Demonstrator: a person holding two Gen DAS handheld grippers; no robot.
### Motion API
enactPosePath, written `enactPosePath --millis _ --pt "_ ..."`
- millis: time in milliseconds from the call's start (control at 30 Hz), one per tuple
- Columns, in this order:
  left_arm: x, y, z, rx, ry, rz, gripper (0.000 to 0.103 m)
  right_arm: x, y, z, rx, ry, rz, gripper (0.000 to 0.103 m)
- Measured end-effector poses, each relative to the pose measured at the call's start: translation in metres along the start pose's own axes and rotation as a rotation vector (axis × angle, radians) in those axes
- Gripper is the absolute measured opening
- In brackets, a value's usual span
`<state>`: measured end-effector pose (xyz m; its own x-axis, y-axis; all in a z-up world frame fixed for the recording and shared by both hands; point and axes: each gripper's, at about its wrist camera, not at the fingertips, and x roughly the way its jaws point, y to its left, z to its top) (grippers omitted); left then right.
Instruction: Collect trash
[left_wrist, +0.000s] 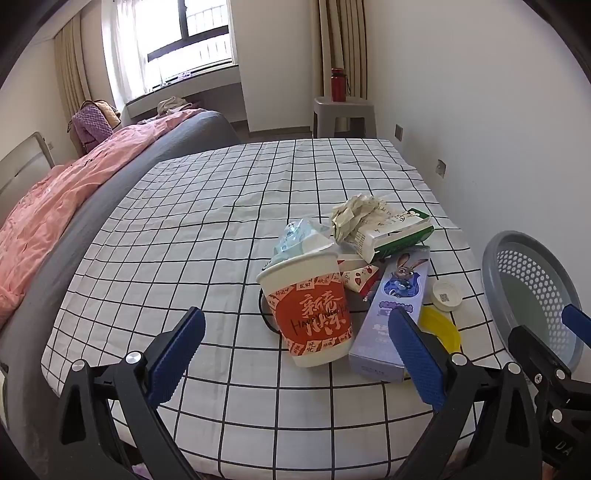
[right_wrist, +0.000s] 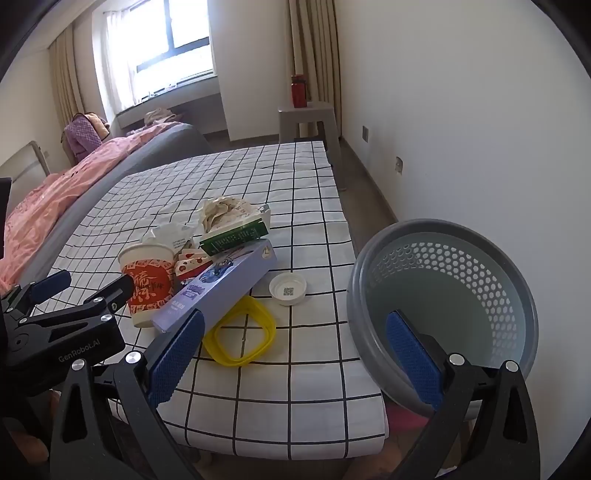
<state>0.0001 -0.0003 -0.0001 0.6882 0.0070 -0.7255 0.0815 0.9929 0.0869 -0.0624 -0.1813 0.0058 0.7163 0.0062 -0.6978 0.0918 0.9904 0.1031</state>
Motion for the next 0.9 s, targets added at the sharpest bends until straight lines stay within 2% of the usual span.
enactPosePath --millis 900 --pt "-0.0005 -0.0003 -0.0007 -0.002 -0.012 0.002 0.095 -0.0009 -0.0024 0.0018 0.0 -0.007 0.0 0.097"
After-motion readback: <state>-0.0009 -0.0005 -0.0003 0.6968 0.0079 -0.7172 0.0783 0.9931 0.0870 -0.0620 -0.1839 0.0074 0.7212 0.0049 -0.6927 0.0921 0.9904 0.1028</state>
